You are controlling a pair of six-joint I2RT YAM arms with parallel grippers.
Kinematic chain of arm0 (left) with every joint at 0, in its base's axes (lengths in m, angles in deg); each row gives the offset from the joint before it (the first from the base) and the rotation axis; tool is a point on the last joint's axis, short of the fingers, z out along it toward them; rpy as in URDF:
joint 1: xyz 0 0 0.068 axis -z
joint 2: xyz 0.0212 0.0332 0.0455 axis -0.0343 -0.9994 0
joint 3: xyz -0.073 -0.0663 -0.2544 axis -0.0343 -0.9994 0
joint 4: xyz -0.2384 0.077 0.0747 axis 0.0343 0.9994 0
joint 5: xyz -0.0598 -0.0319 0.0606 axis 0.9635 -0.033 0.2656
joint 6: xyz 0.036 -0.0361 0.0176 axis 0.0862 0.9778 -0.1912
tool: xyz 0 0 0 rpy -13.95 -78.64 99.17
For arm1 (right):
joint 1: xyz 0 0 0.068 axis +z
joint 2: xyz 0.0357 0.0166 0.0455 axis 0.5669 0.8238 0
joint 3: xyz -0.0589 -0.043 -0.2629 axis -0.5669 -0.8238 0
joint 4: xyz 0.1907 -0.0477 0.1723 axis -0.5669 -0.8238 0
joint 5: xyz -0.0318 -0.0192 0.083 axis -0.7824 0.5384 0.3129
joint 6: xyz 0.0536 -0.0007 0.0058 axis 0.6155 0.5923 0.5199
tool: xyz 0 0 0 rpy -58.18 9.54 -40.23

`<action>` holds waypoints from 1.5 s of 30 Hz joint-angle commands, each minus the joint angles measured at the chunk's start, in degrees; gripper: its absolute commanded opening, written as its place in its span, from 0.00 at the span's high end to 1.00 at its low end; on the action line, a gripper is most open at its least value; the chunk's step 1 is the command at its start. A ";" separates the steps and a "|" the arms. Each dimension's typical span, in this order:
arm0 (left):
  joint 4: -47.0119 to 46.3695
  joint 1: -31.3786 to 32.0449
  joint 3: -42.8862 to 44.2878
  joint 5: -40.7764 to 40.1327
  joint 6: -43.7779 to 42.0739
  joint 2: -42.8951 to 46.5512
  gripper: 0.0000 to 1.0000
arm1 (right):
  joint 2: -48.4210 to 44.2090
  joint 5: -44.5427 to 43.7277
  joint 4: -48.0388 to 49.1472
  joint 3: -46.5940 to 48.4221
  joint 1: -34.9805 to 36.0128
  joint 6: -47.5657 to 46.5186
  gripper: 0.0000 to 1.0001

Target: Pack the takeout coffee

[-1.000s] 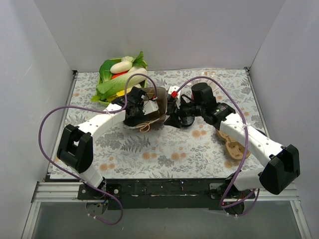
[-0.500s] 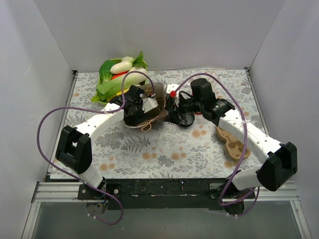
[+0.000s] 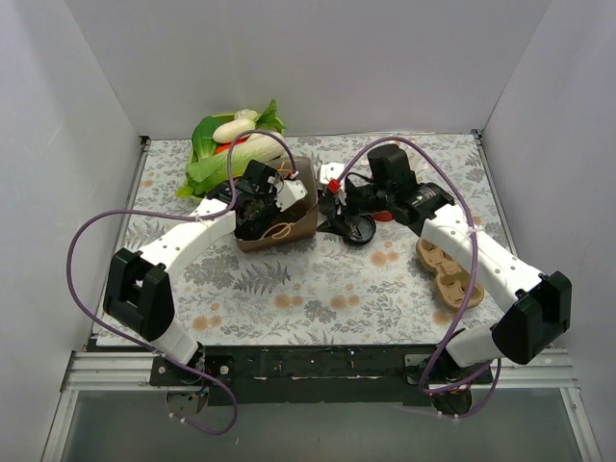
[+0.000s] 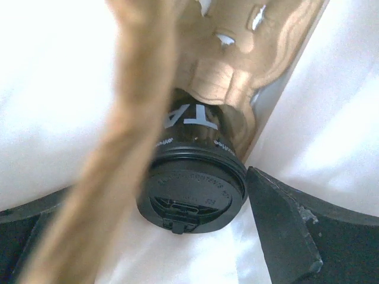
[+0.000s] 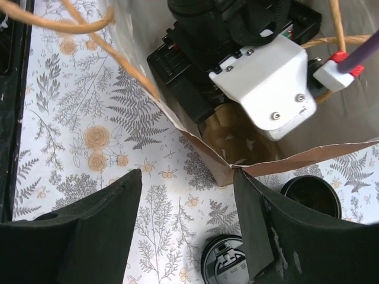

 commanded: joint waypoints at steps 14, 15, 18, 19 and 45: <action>2.22 -0.51 8.74 8.76 7.85 2.00 0.10 | 3.45 5.02 -3.01 7.92 -0.08 -3.05 0.28; 2.40 -0.51 9.36 9.20 8.46 1.73 0.10 | 3.71 5.11 -2.92 8.10 -0.08 -2.70 0.28; 2.49 -0.69 10.76 10.96 8.64 1.55 0.10 | 3.89 5.03 -2.31 8.63 -0.08 -0.77 0.28; 2.75 -0.77 11.12 12.01 8.64 1.38 0.10 | 4.06 4.85 -1.87 8.89 -0.17 0.72 0.28; -2.00 -1.83 27.55 24.33 17.52 -0.73 0.11 | 10.74 -2.01 6.04 20.23 -22.67 16.99 0.36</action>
